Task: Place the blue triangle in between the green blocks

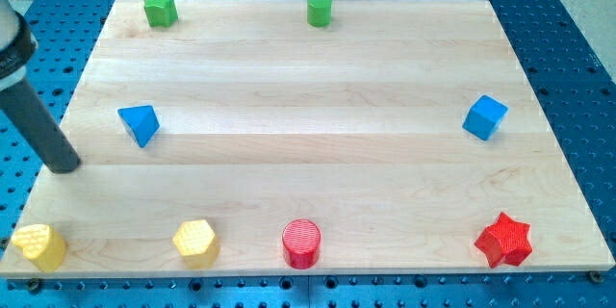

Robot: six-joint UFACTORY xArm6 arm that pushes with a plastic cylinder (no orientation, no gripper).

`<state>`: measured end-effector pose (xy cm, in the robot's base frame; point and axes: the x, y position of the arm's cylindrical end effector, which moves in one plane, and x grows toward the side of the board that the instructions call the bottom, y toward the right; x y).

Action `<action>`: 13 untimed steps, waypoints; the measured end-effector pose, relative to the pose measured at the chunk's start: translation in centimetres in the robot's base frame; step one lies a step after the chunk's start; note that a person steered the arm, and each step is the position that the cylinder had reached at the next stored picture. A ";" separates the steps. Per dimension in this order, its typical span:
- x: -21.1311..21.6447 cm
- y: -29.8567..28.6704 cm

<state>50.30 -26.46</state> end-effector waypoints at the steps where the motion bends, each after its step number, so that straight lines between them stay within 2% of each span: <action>1: -1.0 0.6; 2: -4.0 5.7; 3: -5.7 13.2; 4: -8.6 15.1; 5: -12.1 12.2; 6: -10.0 8.8; 8: -17.8 8.6; 9: -14.0 3.9; 10: -12.4 9.1; 11: -16.7 13.0; 12: -15.4 12.7; 13: -13.8 14.9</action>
<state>36.48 -11.57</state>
